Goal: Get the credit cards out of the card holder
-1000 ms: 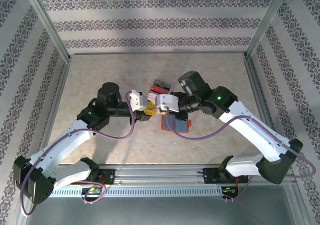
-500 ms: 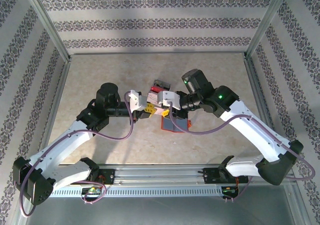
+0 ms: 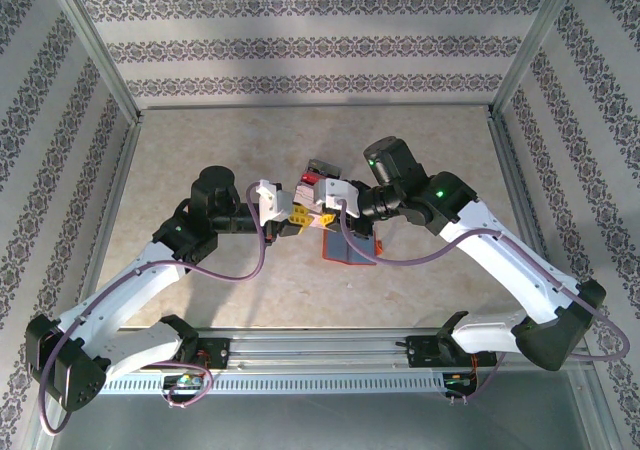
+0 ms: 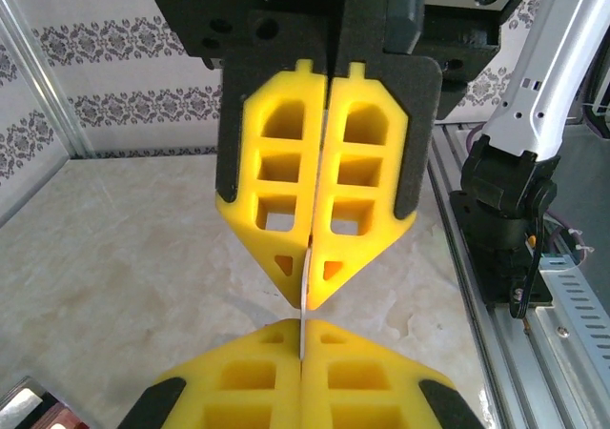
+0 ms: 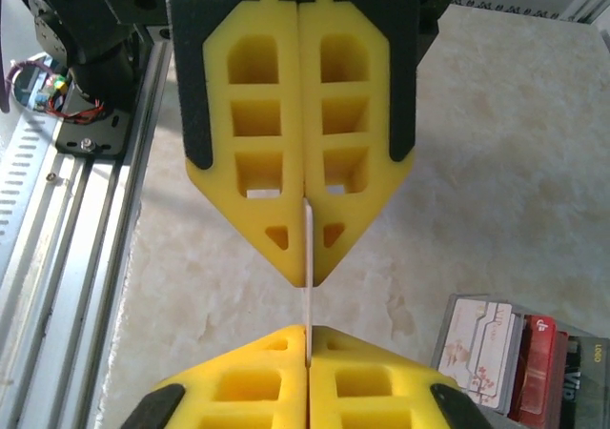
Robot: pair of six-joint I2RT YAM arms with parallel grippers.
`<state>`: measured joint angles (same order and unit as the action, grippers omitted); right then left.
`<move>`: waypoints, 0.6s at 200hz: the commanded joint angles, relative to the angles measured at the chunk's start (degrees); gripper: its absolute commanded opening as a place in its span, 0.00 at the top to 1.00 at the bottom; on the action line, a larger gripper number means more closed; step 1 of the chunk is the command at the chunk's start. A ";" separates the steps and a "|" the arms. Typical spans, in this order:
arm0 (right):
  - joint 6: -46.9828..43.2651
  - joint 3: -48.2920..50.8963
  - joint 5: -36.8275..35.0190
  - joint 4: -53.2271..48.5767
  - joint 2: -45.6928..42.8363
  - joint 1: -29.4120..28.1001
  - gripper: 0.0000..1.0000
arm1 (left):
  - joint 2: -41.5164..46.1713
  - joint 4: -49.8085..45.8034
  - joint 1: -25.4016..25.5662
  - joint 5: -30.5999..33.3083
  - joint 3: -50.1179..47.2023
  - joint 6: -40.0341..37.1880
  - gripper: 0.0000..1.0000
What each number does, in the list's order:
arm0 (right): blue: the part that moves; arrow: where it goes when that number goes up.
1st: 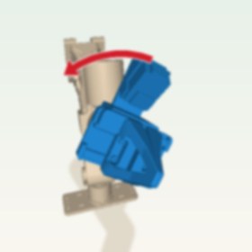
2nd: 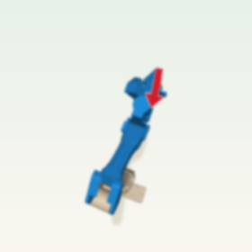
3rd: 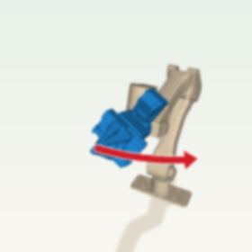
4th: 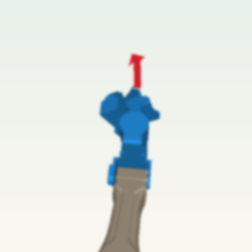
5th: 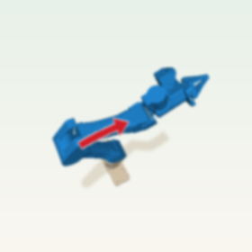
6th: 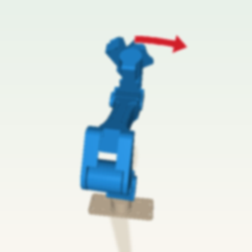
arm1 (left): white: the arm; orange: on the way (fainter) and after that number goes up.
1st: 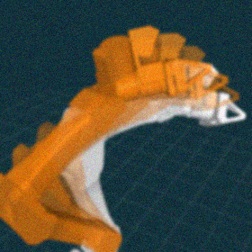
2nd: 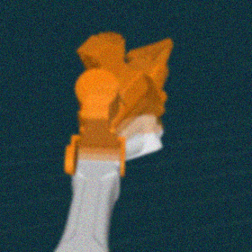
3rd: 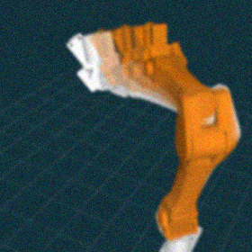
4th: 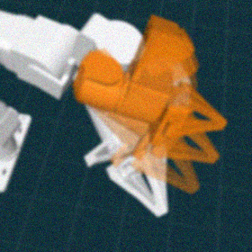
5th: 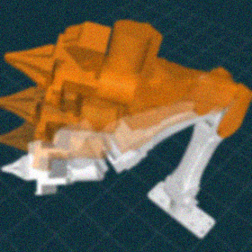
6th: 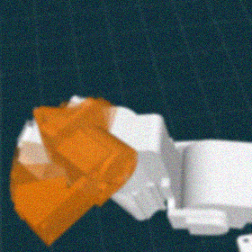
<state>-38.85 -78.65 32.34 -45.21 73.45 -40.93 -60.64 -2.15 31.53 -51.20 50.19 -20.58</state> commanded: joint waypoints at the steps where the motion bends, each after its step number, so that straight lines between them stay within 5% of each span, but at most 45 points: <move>1: -0.09 0.96 1.24 0.30 0.29 0.31 1.00 | 1.02 2.94 0.56 -0.60 -0.71 0.73 1.00; 27: -0.24 1.11 1.25 0.05 0.22 0.50 1.00 | 1.43 2.88 0.56 -0.14 -1.03 0.65 0.96; 43: -0.26 1.06 1.00 -0.28 0.19 0.59 1.00 | 1.89 2.93 0.55 0.45 -1.40 0.54 0.71; 80: -0.57 0.56 -0.32 -1.51 0.41 0.75 1.00 | 3.39 -0.02 0.56 2.48 -1.77 -1.40 0.42; 120: 0.46 -0.88 -1.39 -3.73 1.38 1.40 1.00 | 7.57 -0.42 0.57 8.91 -5.20 -1.05 0.33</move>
<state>-38.92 -78.26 31.62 -46.48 73.84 -40.42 -56.07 -2.11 31.55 -46.96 47.59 -21.23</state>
